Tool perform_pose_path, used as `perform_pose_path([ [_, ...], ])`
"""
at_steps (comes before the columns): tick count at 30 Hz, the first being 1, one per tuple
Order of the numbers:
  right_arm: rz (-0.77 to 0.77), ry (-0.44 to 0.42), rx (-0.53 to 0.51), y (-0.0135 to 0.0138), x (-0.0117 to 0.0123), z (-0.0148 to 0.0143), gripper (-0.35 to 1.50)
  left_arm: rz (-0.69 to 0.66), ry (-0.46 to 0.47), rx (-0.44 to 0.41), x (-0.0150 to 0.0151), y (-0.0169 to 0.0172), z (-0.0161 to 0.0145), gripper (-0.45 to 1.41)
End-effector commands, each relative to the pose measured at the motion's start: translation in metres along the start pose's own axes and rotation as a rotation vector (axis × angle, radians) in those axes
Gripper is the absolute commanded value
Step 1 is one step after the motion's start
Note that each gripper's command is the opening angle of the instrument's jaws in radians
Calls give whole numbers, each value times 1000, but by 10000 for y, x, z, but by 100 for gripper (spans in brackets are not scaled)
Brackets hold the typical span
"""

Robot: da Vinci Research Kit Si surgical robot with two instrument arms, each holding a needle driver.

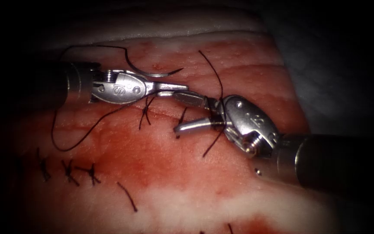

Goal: Wound Closure
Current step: Loop the suture two times around the right end-effector counter-clockwise, then grasp the tail of suture with the right end-effector.

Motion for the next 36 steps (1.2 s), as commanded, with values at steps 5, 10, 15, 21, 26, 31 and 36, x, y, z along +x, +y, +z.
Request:
perform_pose_path([
  [5,17,24,-121,14,-2,3,74,8,-1,-5,2,14,4,-45],
  [10,76,52,-234,13,-6,-5,58,9,-11,-14,9,47,13,-45],
  [15,87,-32,-506,13,-2,-14,41,6,-20,-24,28,61,29,-45],
  [21,21,-164,-712,26,18,-8,46,-31,-14,-11,36,22,27,-45],
  [26,18,-328,-792,28,15,-6,63,-41,-24,6,27,4,35,-45],
  [31,18,-377,-854,35,12,-4,66,-41,-29,17,18,-6,47,-45],
  [36,15,-438,-889,47,9,3,61,-41,-39,13,7,-13,52,-45],
])
